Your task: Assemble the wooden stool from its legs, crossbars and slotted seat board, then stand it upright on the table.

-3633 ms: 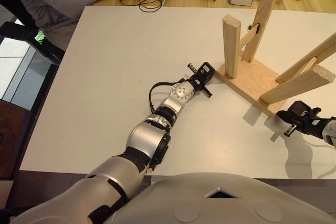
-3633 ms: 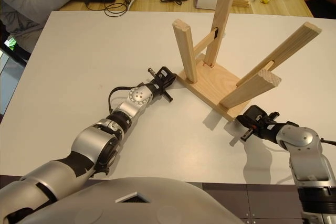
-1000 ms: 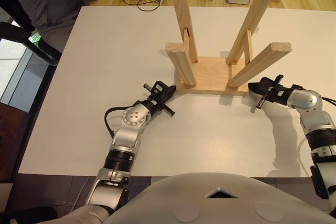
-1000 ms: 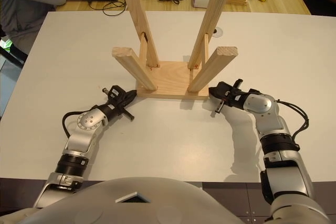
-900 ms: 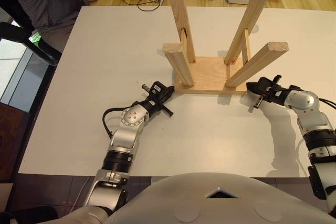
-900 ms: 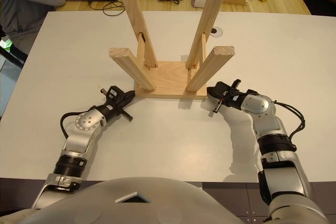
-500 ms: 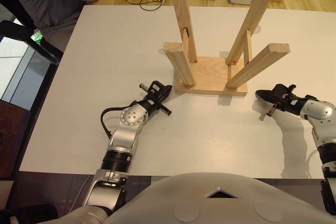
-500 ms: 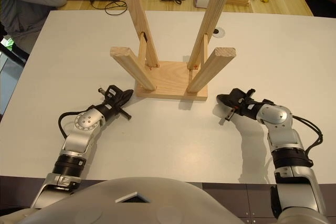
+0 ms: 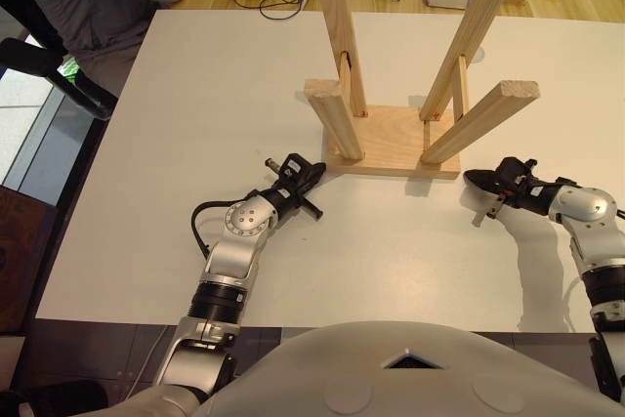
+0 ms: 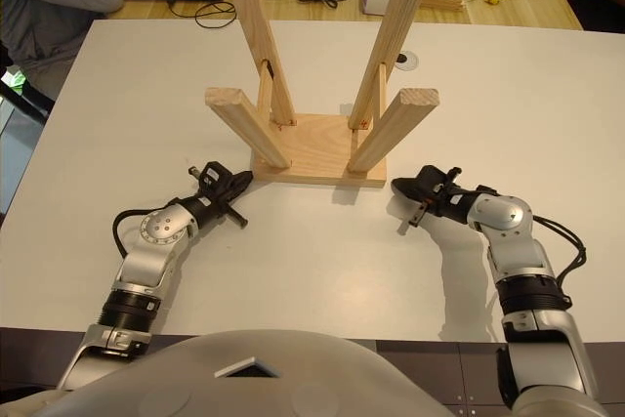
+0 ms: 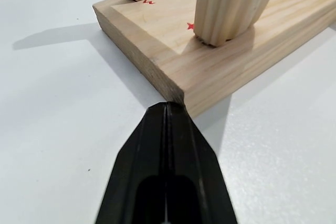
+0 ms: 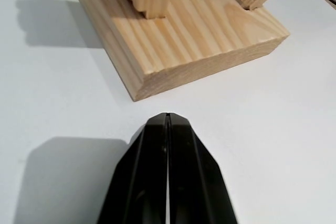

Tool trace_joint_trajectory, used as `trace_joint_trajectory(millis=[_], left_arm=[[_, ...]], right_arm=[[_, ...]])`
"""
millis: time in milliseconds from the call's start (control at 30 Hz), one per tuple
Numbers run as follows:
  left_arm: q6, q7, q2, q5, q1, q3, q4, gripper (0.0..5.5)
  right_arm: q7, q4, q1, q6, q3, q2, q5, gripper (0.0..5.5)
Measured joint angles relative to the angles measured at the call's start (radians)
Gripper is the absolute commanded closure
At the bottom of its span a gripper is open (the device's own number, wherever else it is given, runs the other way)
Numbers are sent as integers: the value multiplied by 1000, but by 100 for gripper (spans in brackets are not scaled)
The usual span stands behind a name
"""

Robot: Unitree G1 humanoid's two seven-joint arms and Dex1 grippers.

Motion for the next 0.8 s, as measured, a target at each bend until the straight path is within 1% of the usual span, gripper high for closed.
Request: trace_joint_trajectory(millis=[467, 800], left_arm=[[15, 0, -1, 0, 3, -8, -13, 548], [62, -29, 18, -23, 27, -10, -78, 548]], right_arm=[[1, -40, 13, 29, 10, 18, 11, 550], [23, -119, 63, 77, -22, 4, 39, 550]])
